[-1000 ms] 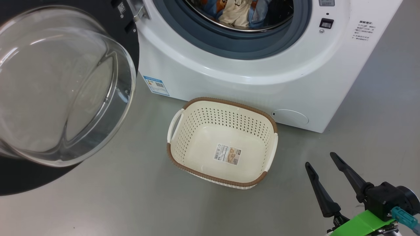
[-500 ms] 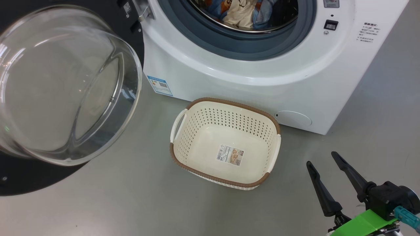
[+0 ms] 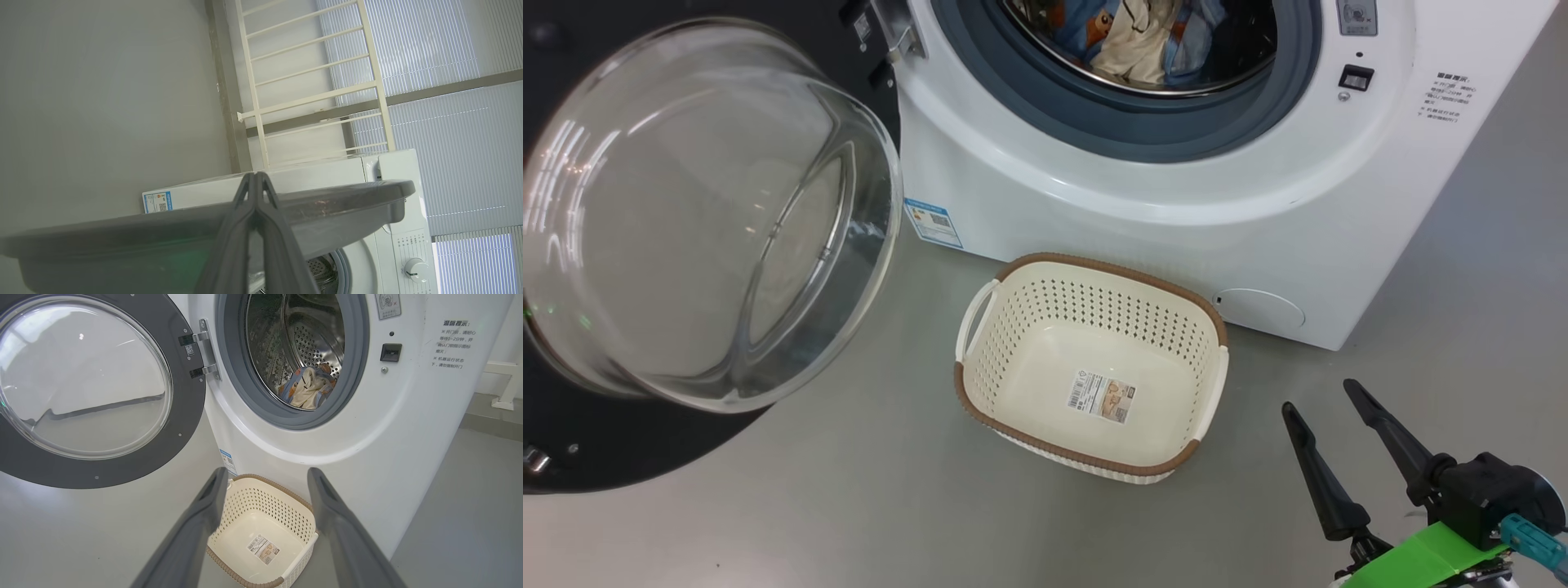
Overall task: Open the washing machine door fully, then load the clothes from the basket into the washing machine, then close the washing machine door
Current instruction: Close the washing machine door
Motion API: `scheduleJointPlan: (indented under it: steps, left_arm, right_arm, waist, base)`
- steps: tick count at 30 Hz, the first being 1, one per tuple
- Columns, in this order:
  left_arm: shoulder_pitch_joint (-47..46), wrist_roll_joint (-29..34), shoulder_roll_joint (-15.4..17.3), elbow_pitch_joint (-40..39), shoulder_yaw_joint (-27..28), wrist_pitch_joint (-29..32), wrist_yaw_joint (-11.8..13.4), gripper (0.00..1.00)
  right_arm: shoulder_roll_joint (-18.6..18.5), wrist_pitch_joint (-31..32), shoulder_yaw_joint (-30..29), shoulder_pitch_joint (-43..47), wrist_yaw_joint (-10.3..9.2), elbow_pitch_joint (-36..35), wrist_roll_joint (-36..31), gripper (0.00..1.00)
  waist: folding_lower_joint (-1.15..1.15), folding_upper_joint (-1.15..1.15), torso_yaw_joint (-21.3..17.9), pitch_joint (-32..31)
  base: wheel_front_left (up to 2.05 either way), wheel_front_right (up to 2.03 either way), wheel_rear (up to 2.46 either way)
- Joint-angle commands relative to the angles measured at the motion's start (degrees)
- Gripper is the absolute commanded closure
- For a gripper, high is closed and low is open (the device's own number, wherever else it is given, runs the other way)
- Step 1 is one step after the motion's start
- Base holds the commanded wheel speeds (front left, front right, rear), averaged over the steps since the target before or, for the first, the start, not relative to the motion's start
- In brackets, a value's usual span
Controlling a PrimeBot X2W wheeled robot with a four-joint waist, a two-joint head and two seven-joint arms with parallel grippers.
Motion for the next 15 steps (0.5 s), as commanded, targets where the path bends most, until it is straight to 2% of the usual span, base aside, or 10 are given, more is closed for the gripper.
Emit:
scheduleJointPlan:
  steps: [1, 15]
  left_arm:
    - [0.0, -0.4, 2.1, -1.9, 1.2, 1.4, -0.4, 1.00]
    - [5.7, -1.9, 0.3, -8.7, 0.8, 6.7, -2.5, 1.00]
  right_arm:
    - [-0.2, -0.4, 1.5, -1.7, 0.09, -1.2, 0.1, 0.00]
    - [1.3, -1.8, 1.7, -1.2, 0.09, 0.3, 0.5, 0.00]
  waist:
    - [0.00, 0.00, 0.1, -0.4]
    - [0.00, 0.00, -1.1, -2.6]
  base:
    - [0.00, 0.00, 0.00]
    - [0.00, 0.00, 0.00]
